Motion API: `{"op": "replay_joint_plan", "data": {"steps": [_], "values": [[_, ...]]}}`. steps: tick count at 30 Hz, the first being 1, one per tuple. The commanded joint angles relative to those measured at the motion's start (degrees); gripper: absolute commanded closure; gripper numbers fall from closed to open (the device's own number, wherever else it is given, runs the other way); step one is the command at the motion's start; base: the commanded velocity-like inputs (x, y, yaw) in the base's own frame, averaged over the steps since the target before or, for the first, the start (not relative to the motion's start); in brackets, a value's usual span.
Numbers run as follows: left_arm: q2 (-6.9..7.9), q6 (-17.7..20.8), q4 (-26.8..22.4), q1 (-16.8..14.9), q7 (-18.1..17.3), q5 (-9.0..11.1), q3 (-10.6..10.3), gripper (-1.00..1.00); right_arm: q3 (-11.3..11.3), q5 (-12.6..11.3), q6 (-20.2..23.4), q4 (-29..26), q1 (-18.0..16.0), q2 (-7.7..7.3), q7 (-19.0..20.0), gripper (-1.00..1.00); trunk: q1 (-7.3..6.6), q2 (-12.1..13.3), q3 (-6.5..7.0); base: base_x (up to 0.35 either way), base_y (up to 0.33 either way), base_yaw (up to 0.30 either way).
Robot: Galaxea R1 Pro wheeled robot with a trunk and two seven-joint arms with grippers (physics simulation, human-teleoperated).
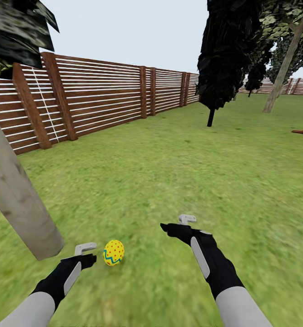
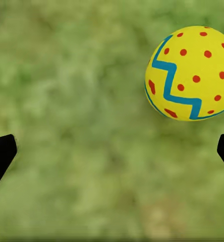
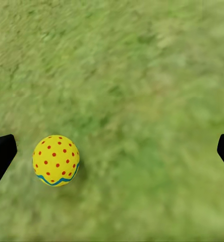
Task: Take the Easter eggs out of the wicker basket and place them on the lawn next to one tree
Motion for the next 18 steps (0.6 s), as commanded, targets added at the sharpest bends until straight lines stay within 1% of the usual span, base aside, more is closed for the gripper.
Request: {"op": "replay_joint_plan", "data": {"steps": [1, 12, 18], "values": [[0.00, 0.30, -0.12, 0.00, 0.36, 0.61, -0.03, -1.00, -0.03, -0.18, 0.29, -0.06, -0.02, 0.00, 0.03, -1.00, -0.04, 0.00, 0.18, -0.074, 0.000, 0.011], [0.00, 0.30, -0.10, 0.00, 0.54, 0.61, -0.05, -1.00, -0.04, -0.05, 0.23, -0.06, -0.02, 0.07, 0.09, -1.00, -0.33, 0.14, 2.67, -0.019, 0.000, 0.004], [0.00, 0.30, -0.10, 0.00, 0.63, 0.61, -0.08, -1.00, 0.27, 0.06, 0.25, -0.06, -0.02, 0.09, -0.10, -1.00, -0.48, 0.22, 4.35, -0.011, 0.000, 0.117]]}}
